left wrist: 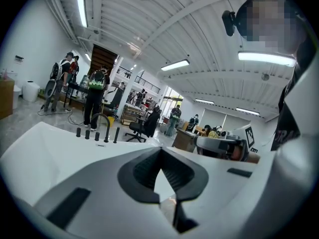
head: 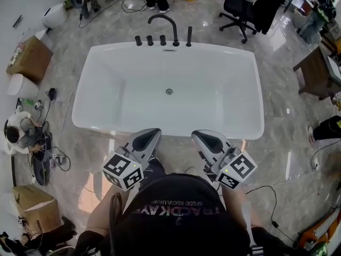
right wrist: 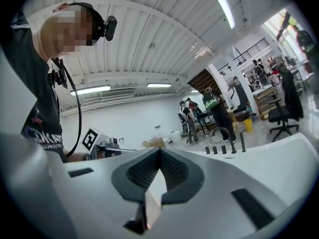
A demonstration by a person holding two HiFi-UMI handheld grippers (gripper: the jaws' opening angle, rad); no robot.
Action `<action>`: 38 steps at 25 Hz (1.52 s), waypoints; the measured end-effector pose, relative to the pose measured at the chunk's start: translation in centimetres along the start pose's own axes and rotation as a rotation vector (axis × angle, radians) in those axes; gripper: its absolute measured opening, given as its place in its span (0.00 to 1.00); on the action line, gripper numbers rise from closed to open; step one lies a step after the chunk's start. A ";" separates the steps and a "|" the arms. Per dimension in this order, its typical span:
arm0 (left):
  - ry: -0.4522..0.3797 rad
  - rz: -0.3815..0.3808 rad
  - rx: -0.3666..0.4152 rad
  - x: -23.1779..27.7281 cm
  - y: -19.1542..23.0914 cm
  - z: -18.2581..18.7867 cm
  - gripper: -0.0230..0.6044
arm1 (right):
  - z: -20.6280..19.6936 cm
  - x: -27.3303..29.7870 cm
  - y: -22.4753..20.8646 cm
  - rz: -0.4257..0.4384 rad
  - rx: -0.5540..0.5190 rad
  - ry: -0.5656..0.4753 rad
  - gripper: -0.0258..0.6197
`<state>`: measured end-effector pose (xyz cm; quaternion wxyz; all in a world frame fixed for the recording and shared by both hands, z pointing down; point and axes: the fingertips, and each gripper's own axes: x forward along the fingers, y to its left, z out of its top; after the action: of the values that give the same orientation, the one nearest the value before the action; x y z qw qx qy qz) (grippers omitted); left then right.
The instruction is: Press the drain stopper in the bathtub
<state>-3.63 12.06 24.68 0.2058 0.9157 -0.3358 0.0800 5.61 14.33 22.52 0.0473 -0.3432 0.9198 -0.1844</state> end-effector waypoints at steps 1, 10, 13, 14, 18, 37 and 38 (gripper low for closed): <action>0.003 -0.009 0.007 -0.2 1.0 0.4 0.05 | 0.0 0.9 0.1 -0.010 0.010 -0.001 0.06; 0.012 -0.051 -0.036 -0.6 8.6 2.1 0.05 | 0.9 7.8 -1.3 -0.080 0.040 0.010 0.06; 0.016 -0.064 -0.059 -1.0 10.7 1.9 0.05 | 0.7 9.8 -1.5 -0.095 0.035 0.018 0.06; 0.019 -0.070 -0.063 -1.2 11.4 1.9 0.05 | 0.7 10.5 -1.5 -0.102 0.029 0.022 0.06; 0.037 -0.100 -0.058 -2.0 14.0 2.1 0.05 | 0.5 13.3 -1.5 -0.146 0.005 0.038 0.06; 0.020 -0.101 -0.025 -1.7 13.9 3.2 0.05 | 1.5 12.8 -2.8 -0.187 -0.003 0.019 0.06; 0.017 -0.088 -0.025 -1.6 13.8 3.4 0.05 | 1.8 12.8 -3.2 -0.176 -0.001 0.019 0.06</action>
<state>-13.73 2.02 25.64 0.2232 0.9263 -0.2943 0.0745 -1.77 3.25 22.59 0.0218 -0.4210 0.8865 -0.1907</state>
